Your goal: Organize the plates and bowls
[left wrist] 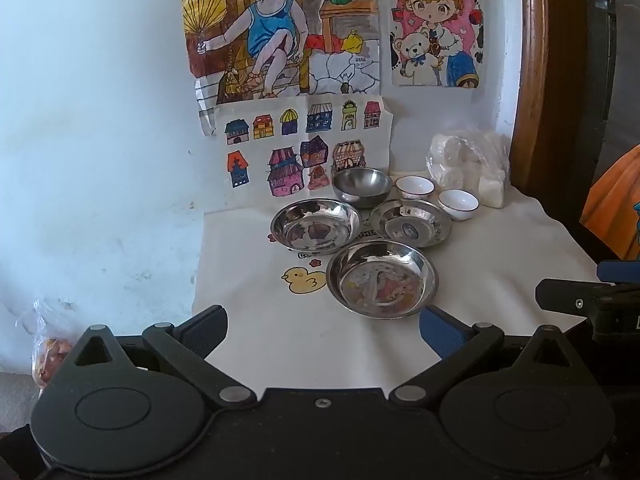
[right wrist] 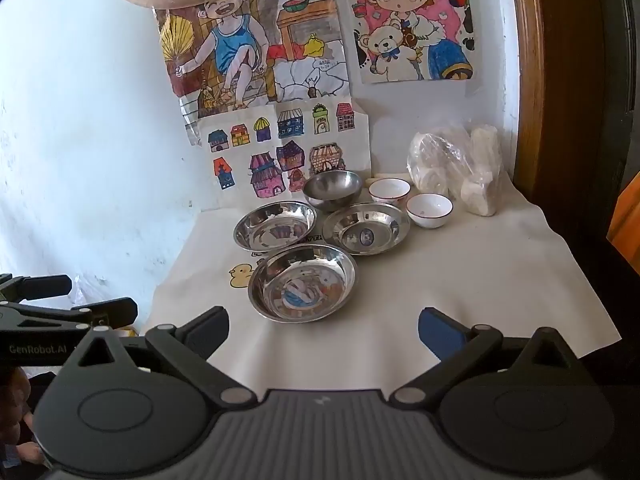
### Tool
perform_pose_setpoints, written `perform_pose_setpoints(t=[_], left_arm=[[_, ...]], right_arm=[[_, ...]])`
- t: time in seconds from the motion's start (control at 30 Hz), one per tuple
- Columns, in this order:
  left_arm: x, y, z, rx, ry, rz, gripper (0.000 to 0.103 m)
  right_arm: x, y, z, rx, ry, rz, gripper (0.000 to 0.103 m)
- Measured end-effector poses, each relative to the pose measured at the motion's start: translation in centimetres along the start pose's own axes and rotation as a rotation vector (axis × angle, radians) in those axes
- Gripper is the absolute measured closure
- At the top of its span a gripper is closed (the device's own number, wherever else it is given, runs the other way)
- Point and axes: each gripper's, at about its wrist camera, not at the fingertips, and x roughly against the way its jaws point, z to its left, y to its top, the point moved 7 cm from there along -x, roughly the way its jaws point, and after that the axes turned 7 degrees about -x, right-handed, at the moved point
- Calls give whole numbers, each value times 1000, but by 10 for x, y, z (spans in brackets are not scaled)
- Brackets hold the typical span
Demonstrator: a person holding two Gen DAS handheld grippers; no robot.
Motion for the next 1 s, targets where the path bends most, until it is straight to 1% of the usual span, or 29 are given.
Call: perform_pose_setpoints(t=[0.07, 0.1, 0.33, 0.37, 0.4, 0.6, 1.0], left_arm=[[0, 0, 0, 4, -3, -6, 1], [1, 0, 0, 4, -3, -5, 1], [4, -1, -1, -5, 7, -2, 1], [0, 0, -1, -4, 1, 9, 1], [-2, -6, -3, -3, 3, 10, 1], [-5, -11, -5, -2, 5, 7, 1], [-7, -11, 6, 8, -5, 14, 1]], right_arm=[[-2, 3, 2, 1, 0, 4, 0], [0, -3, 1, -3, 1, -9, 0], [-3, -6, 3, -11, 8, -16, 0], [-4, -6, 3, -13, 9, -15, 0], [-4, -6, 2, -13, 10, -15, 0], [-3, -6, 4, -8, 13, -18, 0], [-3, -4, 2, -12, 13, -16, 0]])
